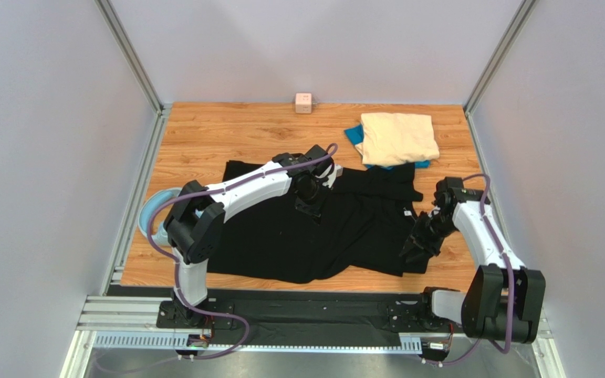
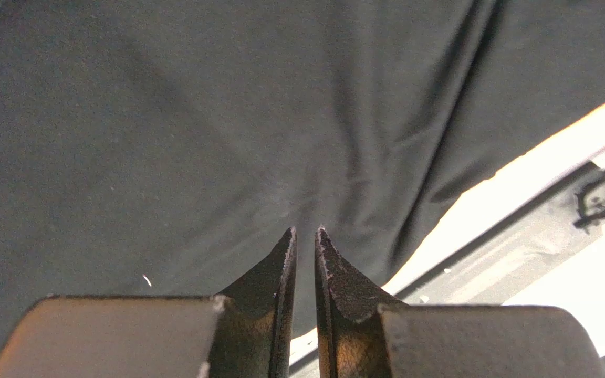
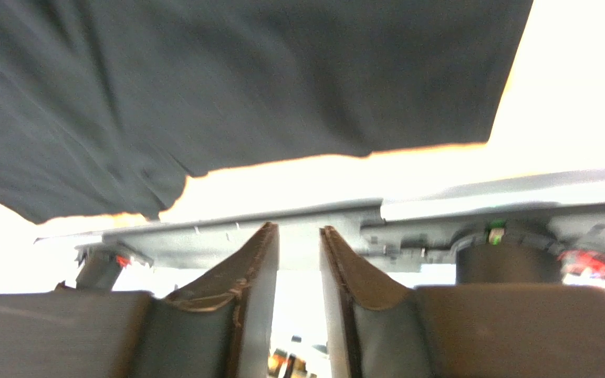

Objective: Fold and stack the t-shirts

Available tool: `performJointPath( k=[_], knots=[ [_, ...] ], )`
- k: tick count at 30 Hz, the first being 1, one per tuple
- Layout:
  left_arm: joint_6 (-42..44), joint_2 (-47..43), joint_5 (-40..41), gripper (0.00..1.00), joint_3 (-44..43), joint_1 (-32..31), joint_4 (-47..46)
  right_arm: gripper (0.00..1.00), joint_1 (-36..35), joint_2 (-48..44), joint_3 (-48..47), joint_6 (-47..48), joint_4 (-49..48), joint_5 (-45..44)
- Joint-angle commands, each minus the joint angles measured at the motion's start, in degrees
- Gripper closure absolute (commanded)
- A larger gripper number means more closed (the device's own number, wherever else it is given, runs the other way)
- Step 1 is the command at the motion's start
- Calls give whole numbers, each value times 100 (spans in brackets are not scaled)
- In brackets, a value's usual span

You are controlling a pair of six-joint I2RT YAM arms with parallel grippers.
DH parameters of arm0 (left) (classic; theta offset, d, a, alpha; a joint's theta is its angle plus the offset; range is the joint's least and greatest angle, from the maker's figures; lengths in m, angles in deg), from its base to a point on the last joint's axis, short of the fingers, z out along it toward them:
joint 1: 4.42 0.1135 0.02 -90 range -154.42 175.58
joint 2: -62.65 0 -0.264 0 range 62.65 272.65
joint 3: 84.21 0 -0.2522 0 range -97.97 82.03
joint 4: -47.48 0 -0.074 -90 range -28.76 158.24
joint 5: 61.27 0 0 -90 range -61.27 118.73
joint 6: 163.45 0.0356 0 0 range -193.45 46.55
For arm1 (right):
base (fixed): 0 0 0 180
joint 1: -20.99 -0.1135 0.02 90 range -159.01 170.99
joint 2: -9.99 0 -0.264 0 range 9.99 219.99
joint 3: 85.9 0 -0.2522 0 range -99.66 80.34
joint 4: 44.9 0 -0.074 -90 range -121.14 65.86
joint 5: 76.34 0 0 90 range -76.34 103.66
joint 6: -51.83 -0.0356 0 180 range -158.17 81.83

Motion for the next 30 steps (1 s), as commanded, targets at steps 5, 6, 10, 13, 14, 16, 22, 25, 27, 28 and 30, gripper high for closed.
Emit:
performJointPath(
  k=[5, 6, 10, 13, 14, 16, 22, 25, 27, 28, 30],
  knots=[
    [-297, -417, -212, 81, 242, -158, -231, 63, -104, -657, 753, -542, 389, 566],
    [-288, -435, -230, 81, 278, -158, -249, 63, -104, -640, 779, -551, 354, 549],
    [-140, -531, -204, 81, 444, -149, -214, 61, -104, -439, 832, -586, 309, 224],
    [-77, -654, -186, 81, 611, -114, -214, 60, -104, -131, 982, -683, 187, 135],
    [-60, -716, -186, 81, 655, -96, -214, 60, -104, -78, 1025, -709, 108, 144],
    [-42, -777, -195, 81, 778, -43, -231, 60, -104, 28, 1131, -850, -112, 83],
    [2, -1032, -221, 81, 1016, 62, -249, 60, -95, 335, 1289, -1061, -683, 92],
    [10, -1085, -230, 81, 1095, 88, -240, 60, -86, 414, 1342, -1131, -885, -49],
    [19, -1085, -256, 81, 1139, 97, -249, 60, -86, 520, 1369, -1157, -1035, -136],
    [19, -1103, -274, 81, 1157, 97, -249, 60, -86, 607, 1377, -1210, -1053, -198],
    [19, -1103, -291, 81, 1166, 106, -249, 60, -86, 643, 1395, -1245, -1088, -339]
  ],
)
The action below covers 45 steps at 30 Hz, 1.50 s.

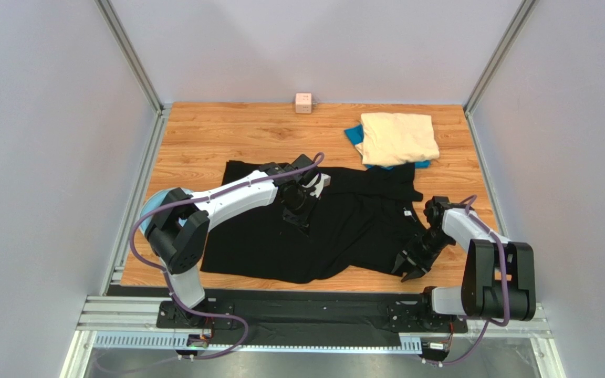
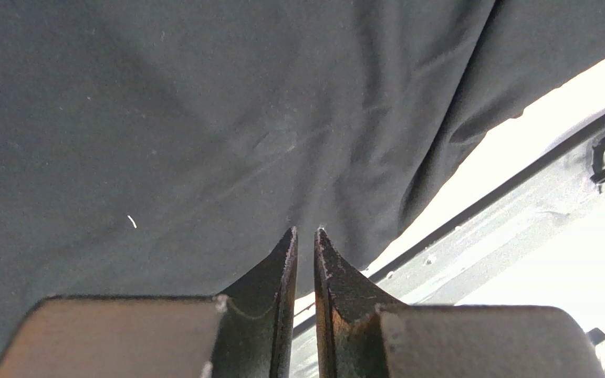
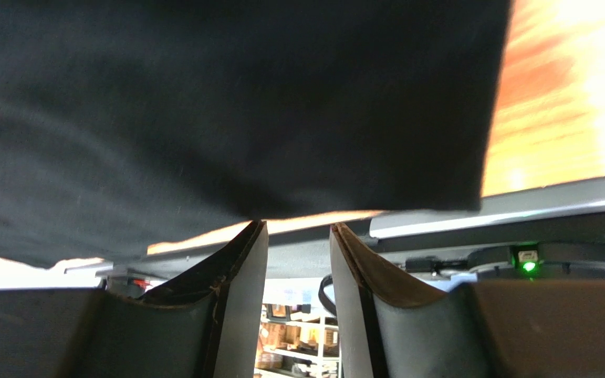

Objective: Fold and stack the t-shirts

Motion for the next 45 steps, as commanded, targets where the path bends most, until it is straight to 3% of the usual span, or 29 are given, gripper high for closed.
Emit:
performJointPath(
  k=[1, 14, 39, 45],
  knots=[
    [131, -242, -149, 81, 38, 23, -92, 60, 8, 75, 81, -253, -314, -368],
    [87, -163, -264, 81, -24, 23, -92, 60, 8, -435, 152, -701, -190, -1290],
    [-10, -365, -255, 82, 3, 23, -48, 66, -150, 953, -191, -701, -710, -1352],
    [-80, -532, -211, 82, 99, 23, -39, 74, -185, 1121, -138, -851, -938, -1264]
  ],
)
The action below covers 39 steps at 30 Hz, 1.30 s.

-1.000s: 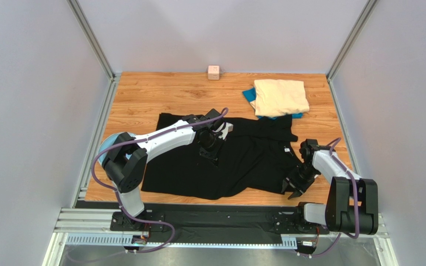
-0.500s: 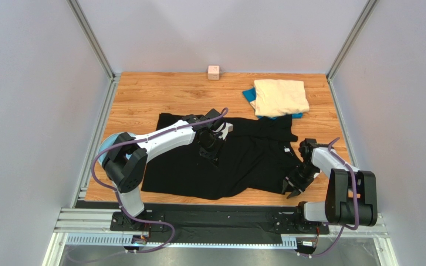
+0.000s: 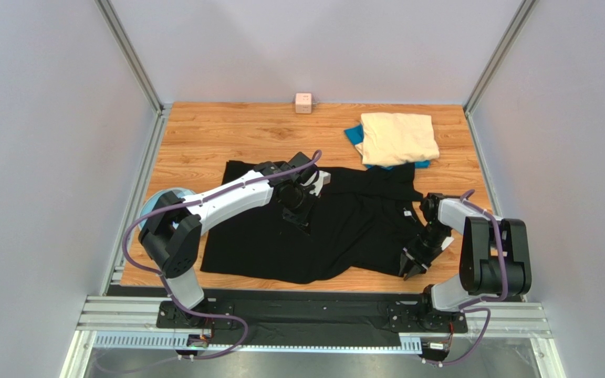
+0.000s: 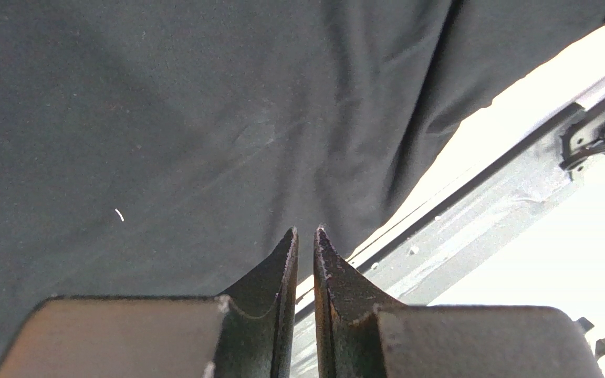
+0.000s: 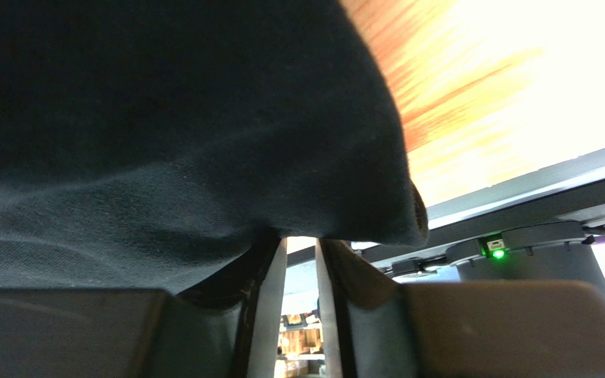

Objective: Fold and stack the t-shirts

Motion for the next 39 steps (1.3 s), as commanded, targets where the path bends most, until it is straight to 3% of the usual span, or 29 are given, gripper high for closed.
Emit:
performJointPath(
  k=[1, 3, 4, 5, 7, 18, 25, 39],
  knots=[
    [-58, -337, -25, 82, 101, 19, -43, 76, -89, 207, 214, -263, -978, -429],
    [-67, -372, -17, 82, 119, 19, -35, 78, -89, 172, 266, -298, -1004, -429],
    [-76, -372, -16, 82, 137, 19, -35, 83, -81, 137, 284, -316, -1022, -429],
    [-76, -381, -16, 82, 128, 19, -35, 95, -89, 119, 302, -316, -1030, -421],
    [-85, -373, -16, 82, 146, 10, -43, 100, -89, 76, 319, -316, -1039, -412],
    [-181, -346, -25, 82, 277, 19, -166, 100, -89, -829, 241, 0, -846, -201],
    [-208, -294, 10, 82, 269, 19, -219, 100, -124, -1734, -585, 317, -22, 36],
    [-199, -197, 54, 82, 84, 19, -158, 100, -133, -1596, -1561, 212, 375, 818]
  ],
)
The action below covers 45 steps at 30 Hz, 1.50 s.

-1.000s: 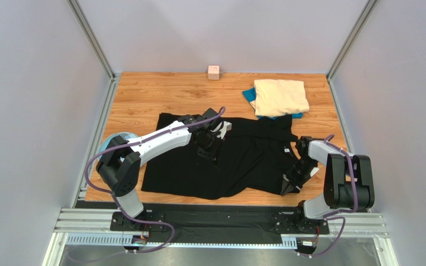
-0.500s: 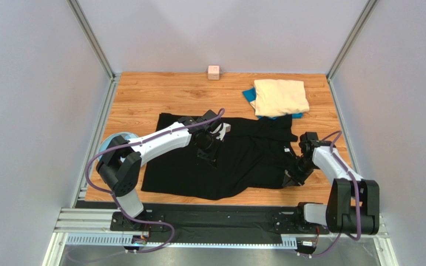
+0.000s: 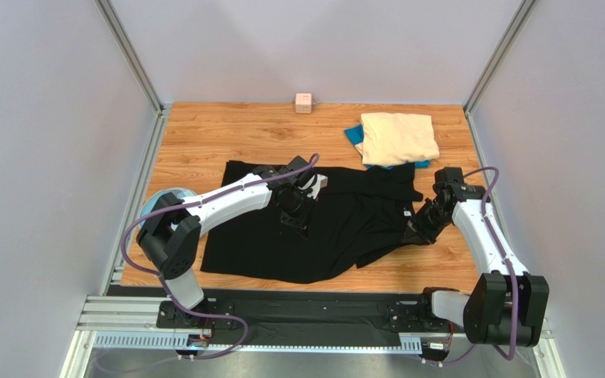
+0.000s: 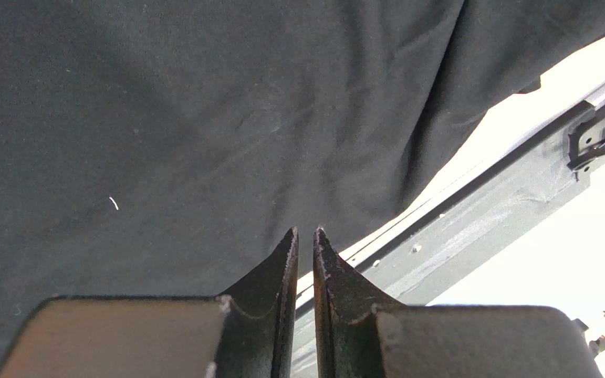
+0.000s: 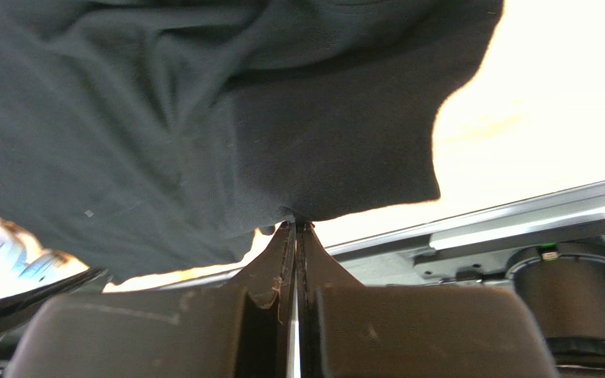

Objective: Fold and stack the t-shirts

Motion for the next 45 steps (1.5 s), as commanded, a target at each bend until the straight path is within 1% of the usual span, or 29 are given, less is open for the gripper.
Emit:
performJointPath(
  k=[1, 5, 9, 15, 16, 18, 19, 22, 25, 27, 30, 33, 35, 37, 38, 39, 40, 45],
  knots=[
    [-13, -52, 49, 82, -200, 19, -27, 100, -52, 206, -575, -3, 168, 547],
    [-39, -26, 400, 83, -218, 19, 88, 100, -88, 241, -1207, 6, 361, 768],
    [-144, -52, 708, 81, -157, 115, 202, 100, -88, 364, -1595, 32, 555, 917],
    [-479, -254, 911, 80, 116, 756, 246, 100, -88, 400, -1763, 68, 625, 1154],
    [-496, -263, 1024, 81, 134, 905, 290, 100, -88, 400, -1789, 94, 634, 1163],
    [-523, -333, 1261, 80, 90, 1003, 500, 100, -88, 409, -1894, 138, 704, 1181],
    [-549, -351, 1506, 80, 64, 1081, 588, 100, -88, 400, -1938, 155, 713, 1181],
    [-645, -430, 1779, 80, 20, 1248, 922, 100, -88, 444, -2052, 173, 748, 1207],
    [-890, -518, 1921, 78, 99, 1433, 1141, 100, -88, 505, -2114, 208, 713, 1269],
    [-1032, -545, 2009, 73, 169, 1547, 1309, 100, -88, 549, -2123, 217, 704, 1295],
    [-1164, -676, 2045, 73, 344, 1802, 1468, 100, -88, 567, -2053, 261, 661, 1295],
    [-1182, -895, 2211, 72, 459, 1908, 1599, 100, -88, 584, -1983, 314, 661, 1322],
    [-1191, -1010, 2291, 68, 607, 2022, 1687, 100, -88, 602, -1948, 331, 661, 1304],
    [-1226, -1203, 2108, 68, 792, 2347, 1670, 100, -88, 585, -1956, 340, 661, 1147],
    [-1235, -1273, 1993, 68, 1028, 2487, 1635, 100, -79, 576, -1974, 358, 652, 1033],
    [-1243, -1422, 1888, 68, 1135, 2732, 1600, 100, -70, 576, -2000, 349, 634, 762],
    [-1235, -1493, 1765, 69, 1232, 2813, 1591, 100, -27, 576, -1991, 332, 582, 681],
    [-1234, -1880, 1956, 68, 1487, 2857, 1845, 100, 53, 760, -1877, 77, 64, 785]
  ],
)
